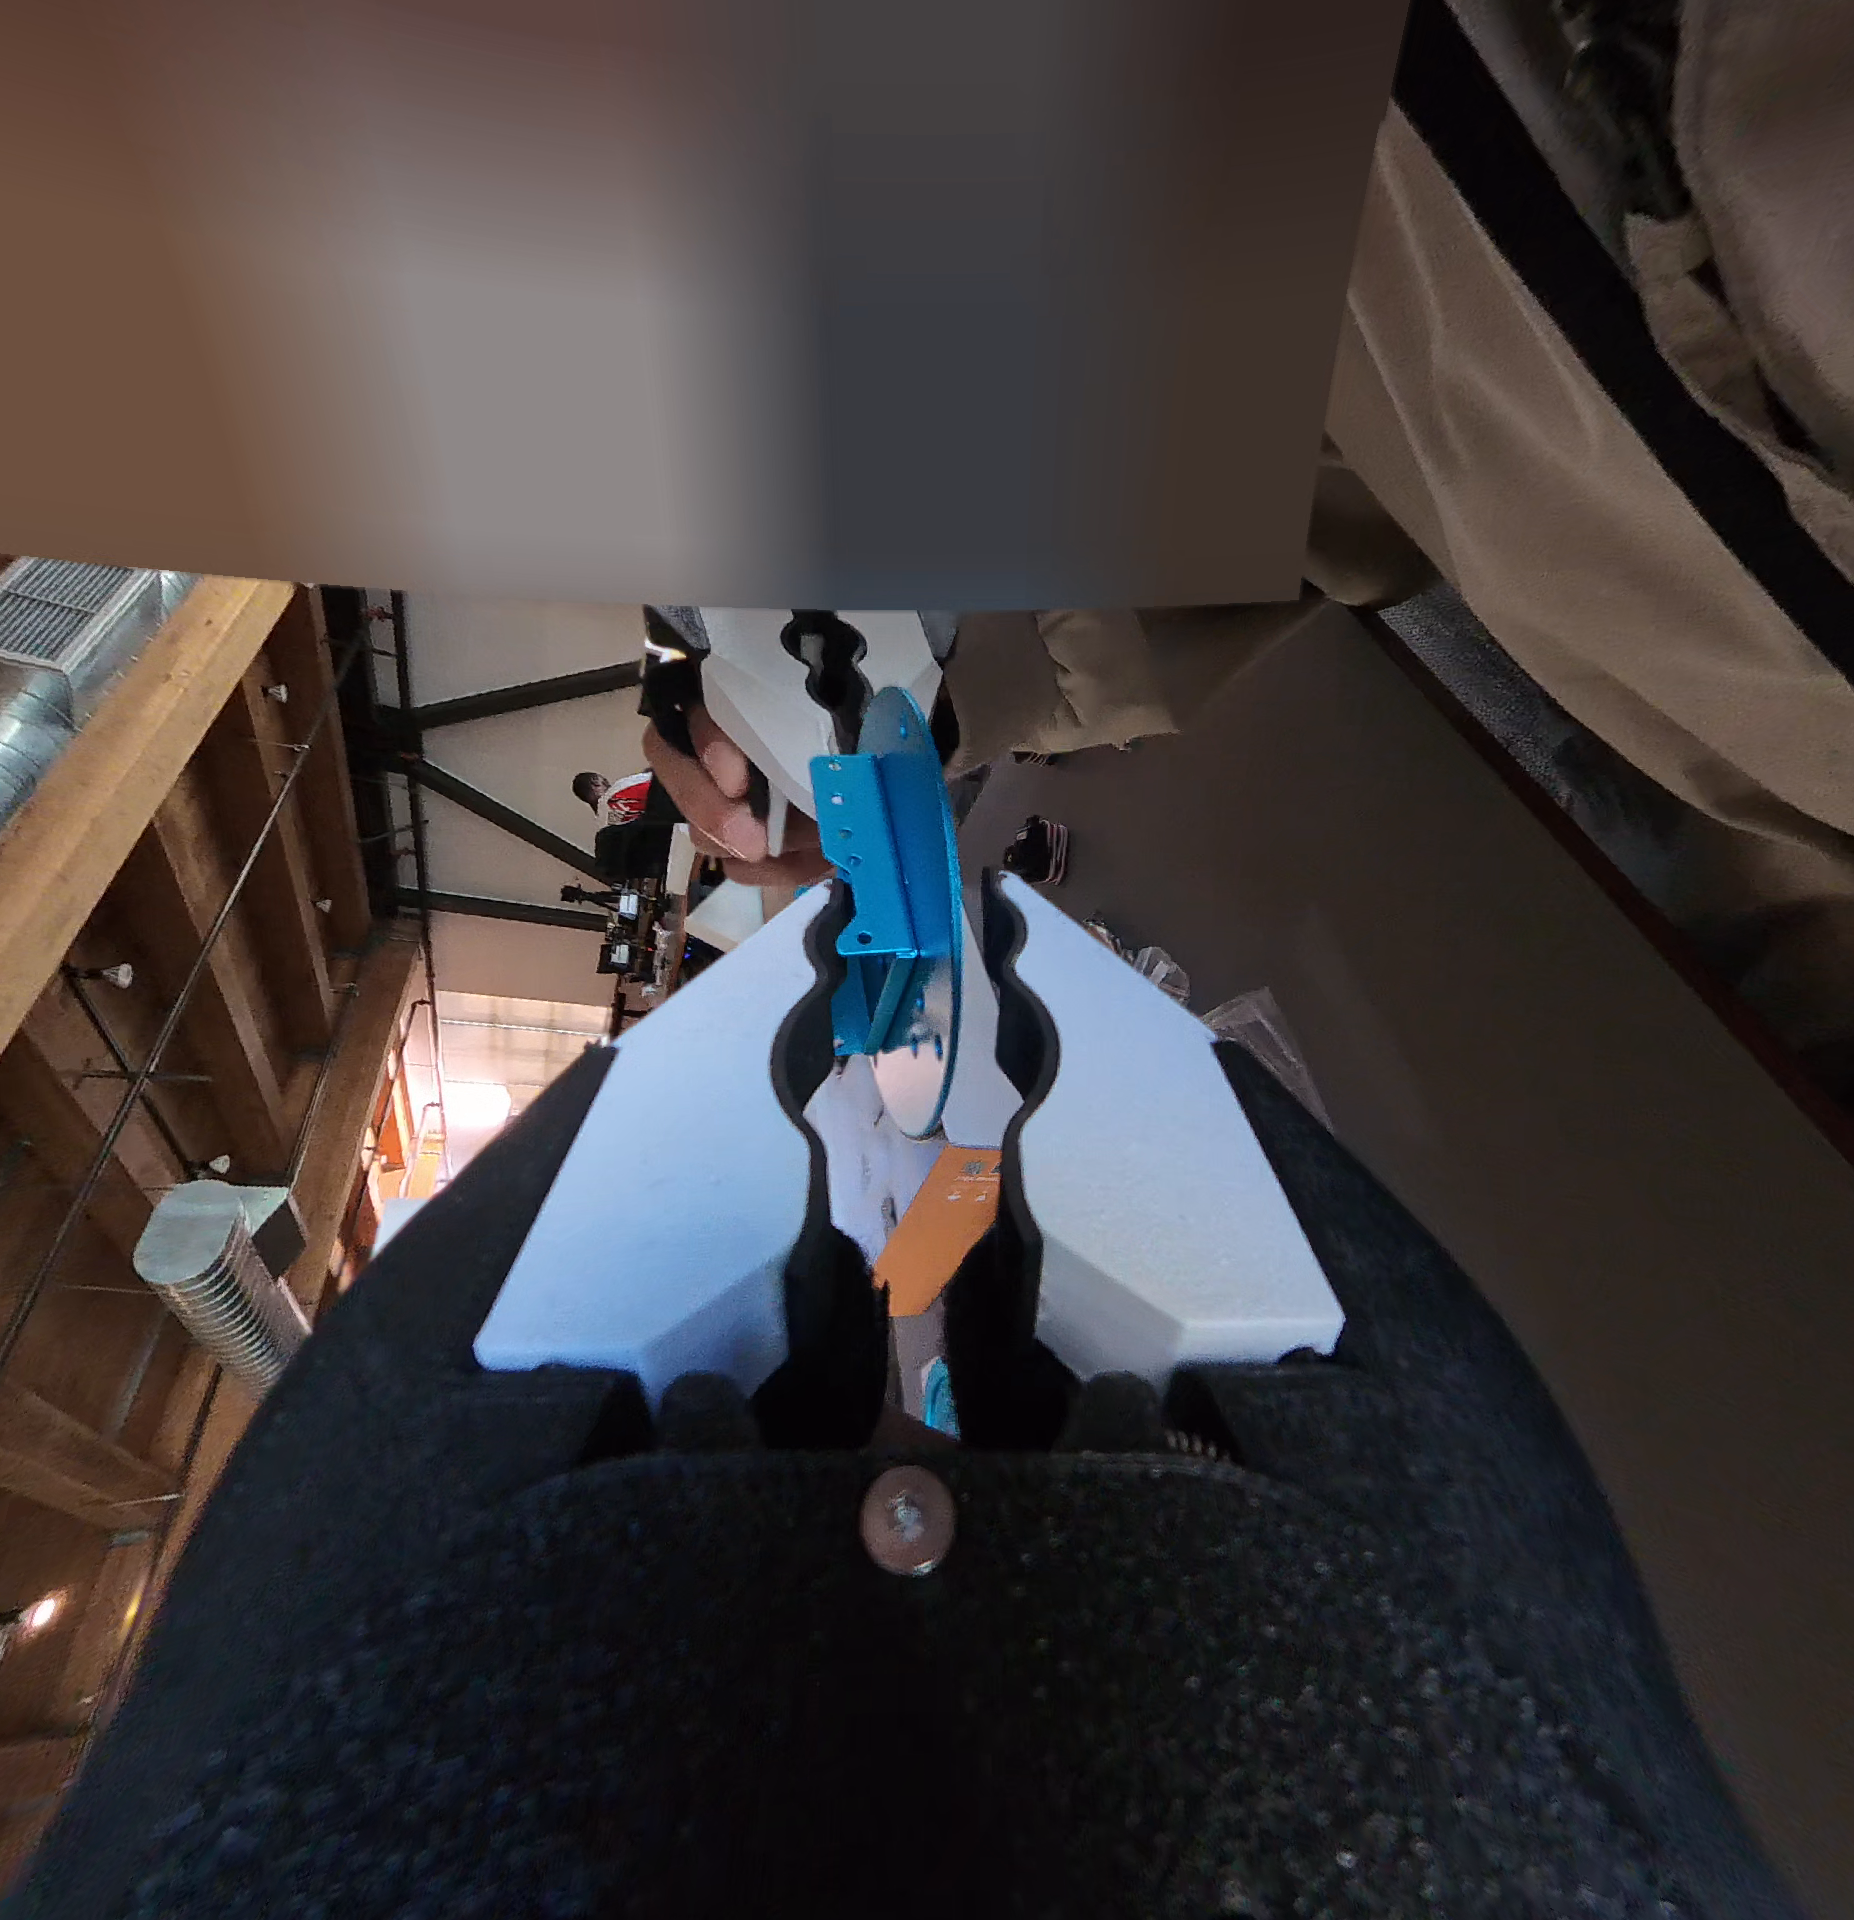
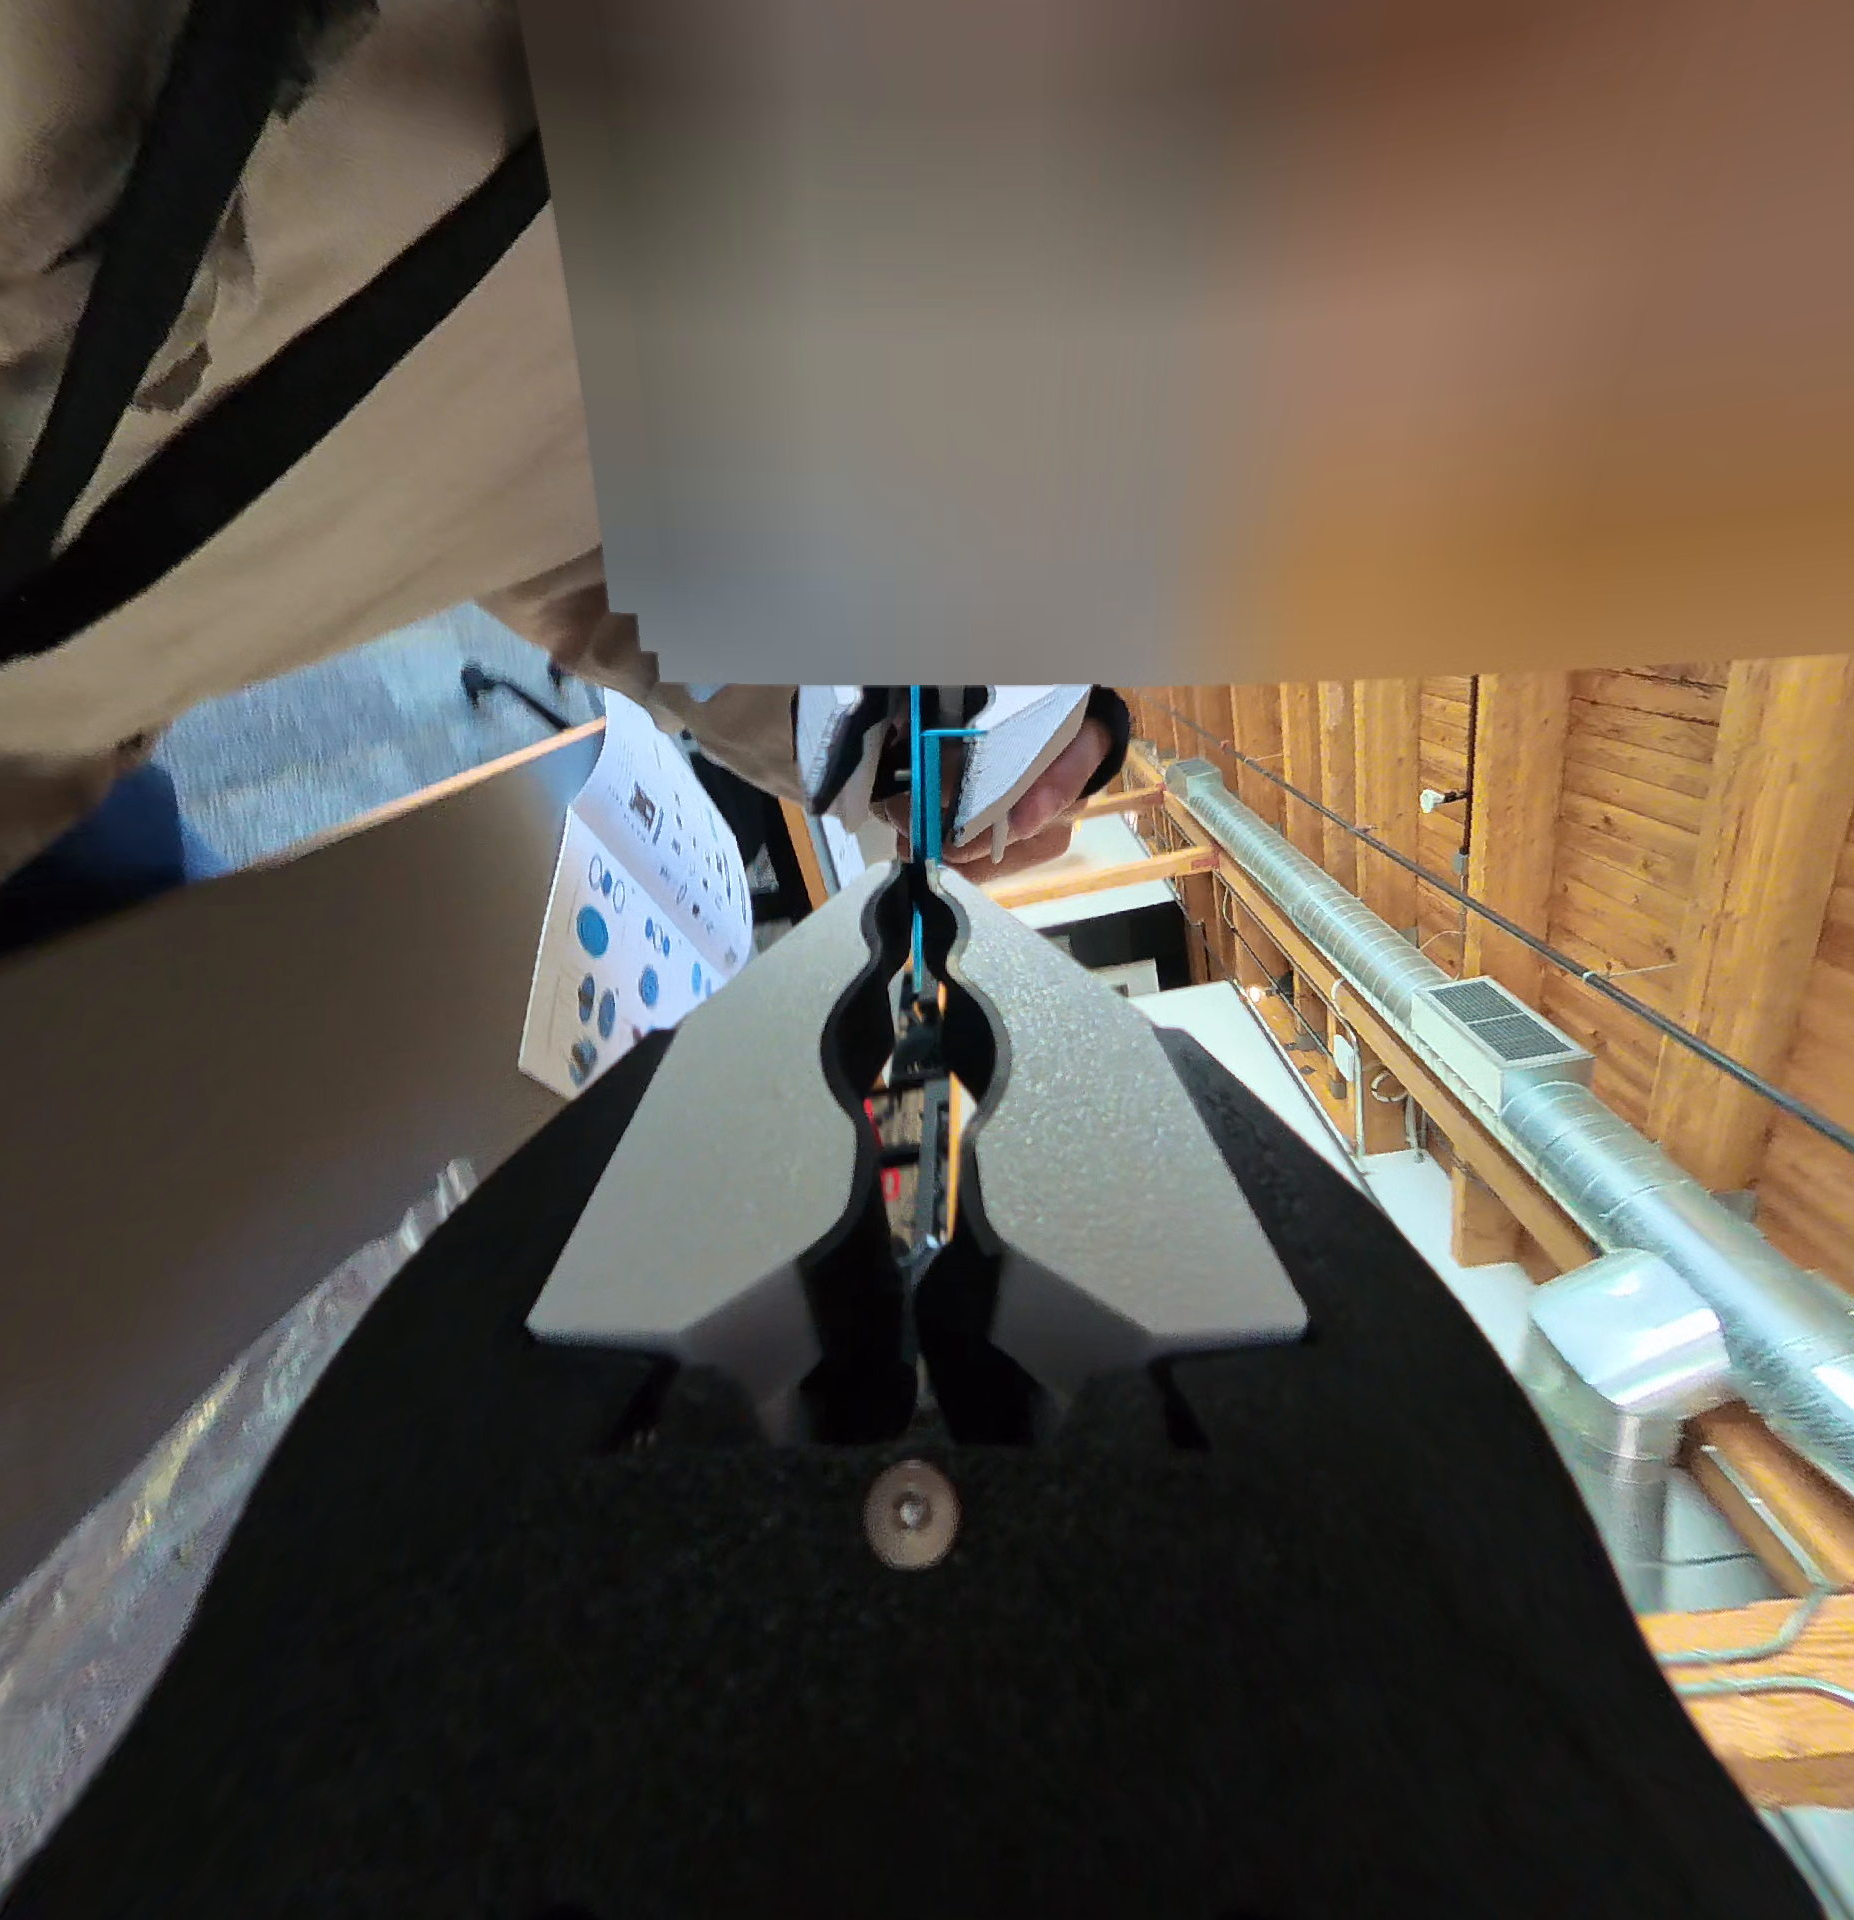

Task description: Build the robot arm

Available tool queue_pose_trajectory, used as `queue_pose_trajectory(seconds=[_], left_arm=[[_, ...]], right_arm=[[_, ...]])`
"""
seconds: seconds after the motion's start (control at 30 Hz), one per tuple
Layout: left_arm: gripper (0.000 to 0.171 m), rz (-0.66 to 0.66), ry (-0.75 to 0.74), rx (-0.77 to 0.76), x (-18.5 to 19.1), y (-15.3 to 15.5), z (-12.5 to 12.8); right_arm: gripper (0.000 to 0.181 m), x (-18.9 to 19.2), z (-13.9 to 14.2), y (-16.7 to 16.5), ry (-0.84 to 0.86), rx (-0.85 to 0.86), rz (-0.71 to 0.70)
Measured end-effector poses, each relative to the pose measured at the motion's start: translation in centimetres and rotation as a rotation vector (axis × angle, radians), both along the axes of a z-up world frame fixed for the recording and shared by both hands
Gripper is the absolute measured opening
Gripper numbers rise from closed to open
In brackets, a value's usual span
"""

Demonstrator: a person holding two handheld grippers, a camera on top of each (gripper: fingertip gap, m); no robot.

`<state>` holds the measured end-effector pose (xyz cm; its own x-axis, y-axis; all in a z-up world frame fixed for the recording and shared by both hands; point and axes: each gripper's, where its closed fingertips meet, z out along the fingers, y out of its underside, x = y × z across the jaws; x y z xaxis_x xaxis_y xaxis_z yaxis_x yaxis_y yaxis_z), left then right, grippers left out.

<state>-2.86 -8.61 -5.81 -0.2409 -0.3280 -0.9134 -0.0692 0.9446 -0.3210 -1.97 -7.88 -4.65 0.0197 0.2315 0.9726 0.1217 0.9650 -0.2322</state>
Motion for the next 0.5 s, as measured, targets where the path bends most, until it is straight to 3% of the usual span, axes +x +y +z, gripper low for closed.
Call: queue_pose_trajectory(seconds=[0.27,0.4,0.5], left_arm=[[0.029,0.073,0.041,0.084,-1.8,1.2,-0.3],[0.029,0.073,0.046,-0.009,-2.8,2.2,-0.1],[0.029,0.045,0.007,-0.069,-3.4,2.1,0.5]], right_arm=[[0.0,-1.0,-0.5,0.3,-0.103,0.083,-0.11],[0.0,-1.4,0.2,-1.1,-0.028,0.126,-0.054],[0.0,-1.5,0.7,-2.2,0.002,0.067,0.029]])
